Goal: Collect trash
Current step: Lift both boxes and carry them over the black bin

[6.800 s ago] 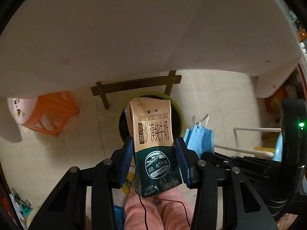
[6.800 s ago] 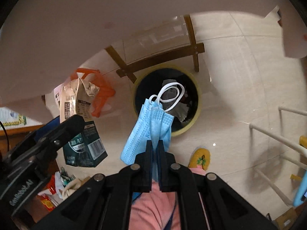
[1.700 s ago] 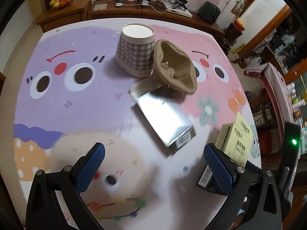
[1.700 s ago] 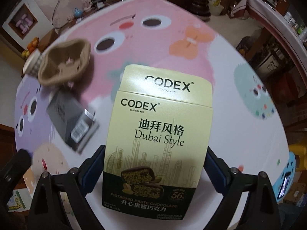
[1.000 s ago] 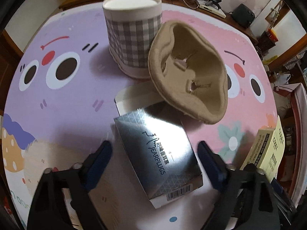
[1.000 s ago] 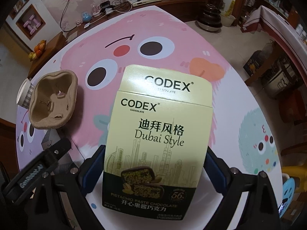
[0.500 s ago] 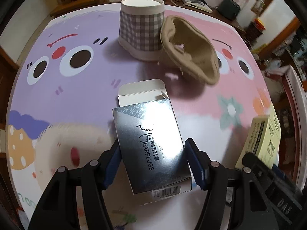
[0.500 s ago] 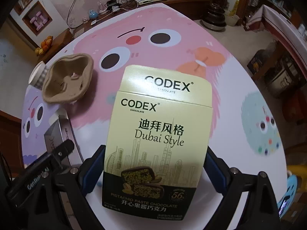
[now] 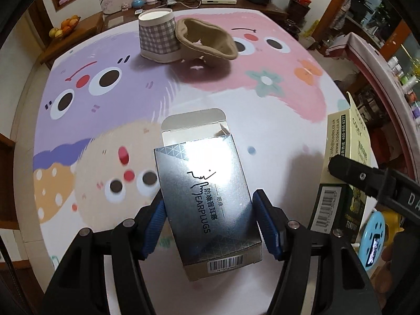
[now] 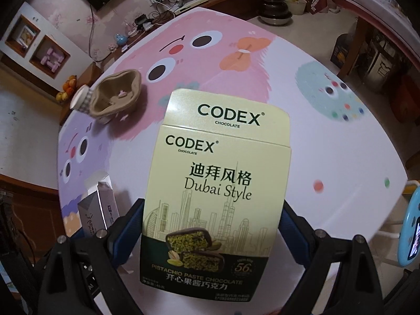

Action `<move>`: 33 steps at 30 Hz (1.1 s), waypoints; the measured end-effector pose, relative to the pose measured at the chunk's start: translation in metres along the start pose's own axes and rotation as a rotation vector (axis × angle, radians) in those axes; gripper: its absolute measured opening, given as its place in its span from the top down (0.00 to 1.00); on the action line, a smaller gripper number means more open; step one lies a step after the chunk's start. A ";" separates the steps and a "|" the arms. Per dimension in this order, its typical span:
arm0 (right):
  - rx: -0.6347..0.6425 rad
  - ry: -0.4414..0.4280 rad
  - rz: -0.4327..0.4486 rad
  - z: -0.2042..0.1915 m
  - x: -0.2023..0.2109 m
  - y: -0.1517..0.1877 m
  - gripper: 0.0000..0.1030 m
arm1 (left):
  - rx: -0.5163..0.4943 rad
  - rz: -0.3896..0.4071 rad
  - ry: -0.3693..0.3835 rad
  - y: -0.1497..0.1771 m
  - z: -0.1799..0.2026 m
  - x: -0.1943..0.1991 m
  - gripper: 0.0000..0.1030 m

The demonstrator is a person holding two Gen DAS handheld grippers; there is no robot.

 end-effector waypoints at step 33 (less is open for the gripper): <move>-0.030 -0.248 -0.100 0.172 0.090 0.188 0.08 | -0.015 0.026 -0.025 0.236 0.152 0.086 0.39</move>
Point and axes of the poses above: each gripper's, at about its wrist camera, not at the fingertips, and x roughly against the way its jaws point, z to its right, y to its underside, the point moved 8 cm from there along -x, roughly the way its jaws point, and after that the axes turned 3 degrees about -x, right-handed, at the moved point
